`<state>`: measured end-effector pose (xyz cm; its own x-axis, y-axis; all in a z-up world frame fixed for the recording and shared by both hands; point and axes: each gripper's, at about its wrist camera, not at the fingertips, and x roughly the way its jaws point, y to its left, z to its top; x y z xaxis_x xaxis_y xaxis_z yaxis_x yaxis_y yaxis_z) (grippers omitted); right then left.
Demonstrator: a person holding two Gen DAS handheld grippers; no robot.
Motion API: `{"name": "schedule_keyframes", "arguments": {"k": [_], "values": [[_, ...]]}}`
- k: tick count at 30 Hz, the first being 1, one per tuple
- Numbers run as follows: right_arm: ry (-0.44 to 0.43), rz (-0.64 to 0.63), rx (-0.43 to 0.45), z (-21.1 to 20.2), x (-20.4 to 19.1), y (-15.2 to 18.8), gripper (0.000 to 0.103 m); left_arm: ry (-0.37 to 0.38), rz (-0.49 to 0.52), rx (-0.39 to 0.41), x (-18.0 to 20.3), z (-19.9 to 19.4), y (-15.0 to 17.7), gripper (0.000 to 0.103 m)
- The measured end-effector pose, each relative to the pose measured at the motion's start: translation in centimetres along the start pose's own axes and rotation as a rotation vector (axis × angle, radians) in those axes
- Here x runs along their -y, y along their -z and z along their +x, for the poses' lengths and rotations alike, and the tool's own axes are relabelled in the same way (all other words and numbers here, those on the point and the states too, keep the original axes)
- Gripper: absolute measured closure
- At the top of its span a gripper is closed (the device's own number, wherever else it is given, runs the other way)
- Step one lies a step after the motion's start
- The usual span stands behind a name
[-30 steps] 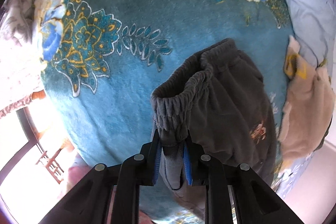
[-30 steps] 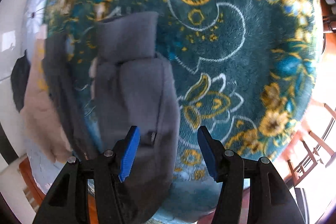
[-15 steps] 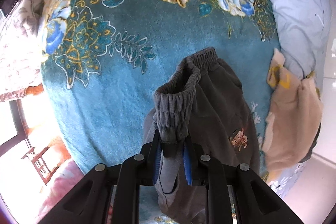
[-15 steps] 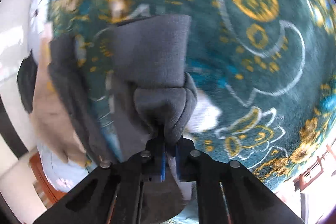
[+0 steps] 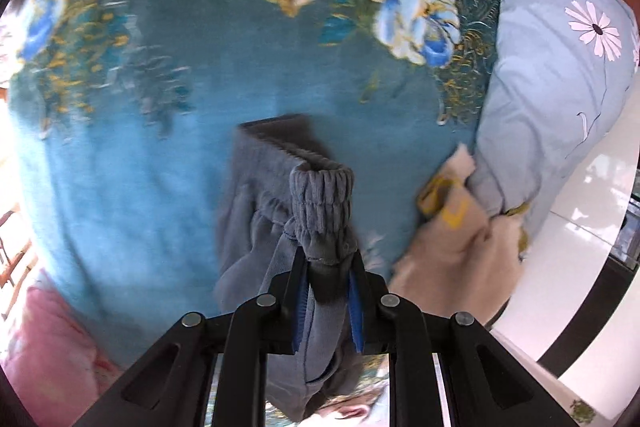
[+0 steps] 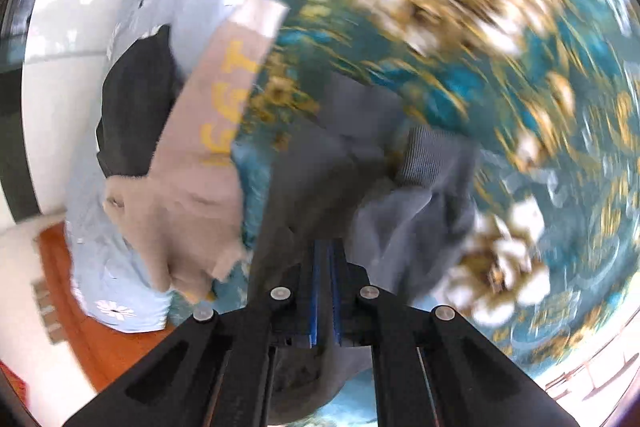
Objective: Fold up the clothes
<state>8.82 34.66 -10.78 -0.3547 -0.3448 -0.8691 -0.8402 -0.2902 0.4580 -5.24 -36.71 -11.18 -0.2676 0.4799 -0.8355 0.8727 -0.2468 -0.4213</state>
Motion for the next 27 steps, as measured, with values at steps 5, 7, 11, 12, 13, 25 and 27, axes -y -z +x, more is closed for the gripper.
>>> {"name": "schedule_keyframes", "arguments": {"k": [5, 7, 11, 12, 13, 25, 27], "values": [[0.070, -0.089, 0.005, 1.1, -6.2, -3.0, 0.098, 0.021, -0.076, -0.006, 1.7, 3.4, -2.0, 0.084], [0.115, -0.140, -0.003, 2.6, -6.9, -2.4, 0.097, 0.005, -0.081, -0.006, 1.8, 4.5, -2.4, 0.084], [0.126, -0.090, -0.055, 5.1, -3.4, -0.9, 0.078, 0.007, -0.099, -0.013, 0.9, 5.6, -3.3, 0.084], [0.129, -0.048, -0.070, 5.7, -1.9, -0.7, 0.071, 0.012, -0.111, -0.015, 0.5, 5.7, -3.5, 0.084], [0.125, -0.010, -0.073, 6.1, -0.8, -0.5, 0.070, 0.018, -0.123, -0.016, 0.1, 5.7, -3.7, 0.084], [0.227, 0.350, -0.002, 8.5, 5.3, 0.3, 0.053, 0.017, -0.152, 0.002, -3.6, 3.2, -3.8, 0.084], [0.211, 0.374, -0.003, 8.4, 6.2, 0.7, 0.083, 0.013, -0.157, 0.005, -4.3, 2.8, -3.9, 0.084]]}}
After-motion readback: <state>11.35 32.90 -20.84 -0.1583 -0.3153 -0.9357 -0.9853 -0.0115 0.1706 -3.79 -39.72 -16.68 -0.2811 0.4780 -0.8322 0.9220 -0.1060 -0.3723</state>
